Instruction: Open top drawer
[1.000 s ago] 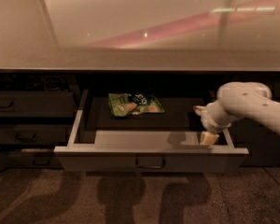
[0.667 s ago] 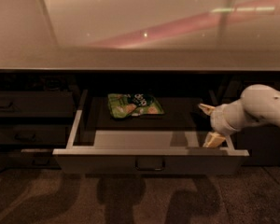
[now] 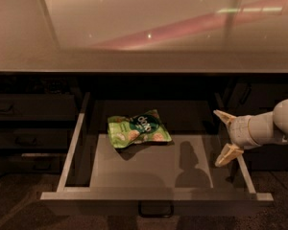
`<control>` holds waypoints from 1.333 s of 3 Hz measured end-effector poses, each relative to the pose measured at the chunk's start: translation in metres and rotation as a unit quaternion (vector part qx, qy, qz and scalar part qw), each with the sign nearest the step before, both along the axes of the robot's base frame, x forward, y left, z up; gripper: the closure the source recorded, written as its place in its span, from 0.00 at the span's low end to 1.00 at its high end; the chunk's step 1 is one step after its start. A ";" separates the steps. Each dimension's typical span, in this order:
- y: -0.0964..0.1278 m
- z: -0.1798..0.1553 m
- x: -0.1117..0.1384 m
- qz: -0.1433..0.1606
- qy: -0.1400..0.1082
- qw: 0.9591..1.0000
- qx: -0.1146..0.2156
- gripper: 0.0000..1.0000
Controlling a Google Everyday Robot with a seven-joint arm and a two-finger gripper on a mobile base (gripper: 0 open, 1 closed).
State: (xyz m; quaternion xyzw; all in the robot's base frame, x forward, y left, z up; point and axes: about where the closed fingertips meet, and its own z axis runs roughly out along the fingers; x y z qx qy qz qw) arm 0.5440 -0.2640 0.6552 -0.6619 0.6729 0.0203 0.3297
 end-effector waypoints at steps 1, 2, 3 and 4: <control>0.009 -0.006 -0.019 0.011 -0.011 1.000 0.009 0.00; 0.020 -0.012 -0.046 0.014 -0.044 0.998 0.033 0.00; 0.054 -0.012 -0.102 0.057 -0.082 0.994 0.050 0.00; 0.061 -0.011 -0.110 0.068 -0.087 0.993 0.053 0.00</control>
Offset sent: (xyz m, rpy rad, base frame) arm -0.0864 0.0244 -0.0153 0.1298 -0.2040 0.0067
